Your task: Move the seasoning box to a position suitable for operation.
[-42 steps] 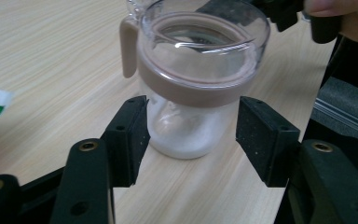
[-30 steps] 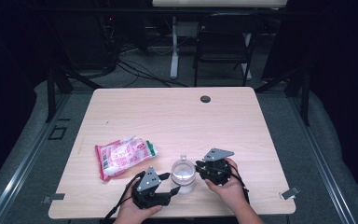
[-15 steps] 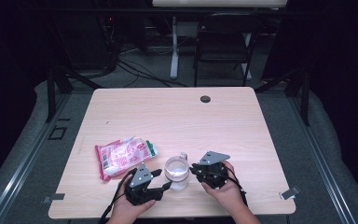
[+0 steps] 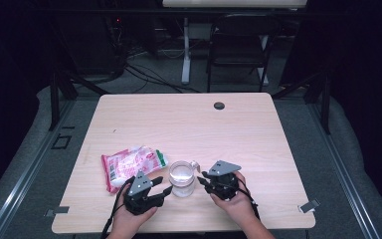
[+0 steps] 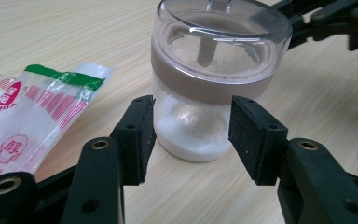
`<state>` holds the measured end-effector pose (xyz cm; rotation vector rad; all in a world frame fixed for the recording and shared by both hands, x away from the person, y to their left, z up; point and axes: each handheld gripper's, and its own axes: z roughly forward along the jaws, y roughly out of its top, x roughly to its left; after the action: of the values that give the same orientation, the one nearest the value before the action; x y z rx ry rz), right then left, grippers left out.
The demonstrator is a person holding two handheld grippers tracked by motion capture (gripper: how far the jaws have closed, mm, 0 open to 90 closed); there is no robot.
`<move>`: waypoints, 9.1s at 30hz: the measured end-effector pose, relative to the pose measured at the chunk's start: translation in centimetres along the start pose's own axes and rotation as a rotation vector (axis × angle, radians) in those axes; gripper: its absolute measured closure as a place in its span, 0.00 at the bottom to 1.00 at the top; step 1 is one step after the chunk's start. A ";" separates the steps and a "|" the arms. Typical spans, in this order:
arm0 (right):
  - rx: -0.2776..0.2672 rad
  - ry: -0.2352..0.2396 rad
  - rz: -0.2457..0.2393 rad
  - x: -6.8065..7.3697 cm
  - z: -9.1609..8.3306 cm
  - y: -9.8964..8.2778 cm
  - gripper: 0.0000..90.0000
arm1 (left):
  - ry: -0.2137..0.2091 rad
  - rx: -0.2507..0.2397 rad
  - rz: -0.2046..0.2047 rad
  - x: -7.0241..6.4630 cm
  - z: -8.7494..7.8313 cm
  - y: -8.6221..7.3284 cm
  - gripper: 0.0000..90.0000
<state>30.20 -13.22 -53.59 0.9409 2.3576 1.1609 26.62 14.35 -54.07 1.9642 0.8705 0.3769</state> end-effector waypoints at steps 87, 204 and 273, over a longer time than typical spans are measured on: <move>-0.064 -0.110 0.194 -0.5 -5.8 -0.3 0.83 | -0.122 -0.019 -0.012 0.4 0.3 2.0 0.79; -0.176 -0.018 -0.002 3.0 -5.4 0.6 0.60 | -0.155 -0.033 0.050 -1.0 1.2 2.9 0.69; -0.187 0.079 0.199 -2.3 -1.8 0.2 0.80 | -0.074 0.006 0.025 -0.1 0.7 0.9 0.64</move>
<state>30.90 -15.77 -52.27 1.1006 2.2051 1.4914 27.37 13.57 -53.64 1.9835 0.8015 0.3147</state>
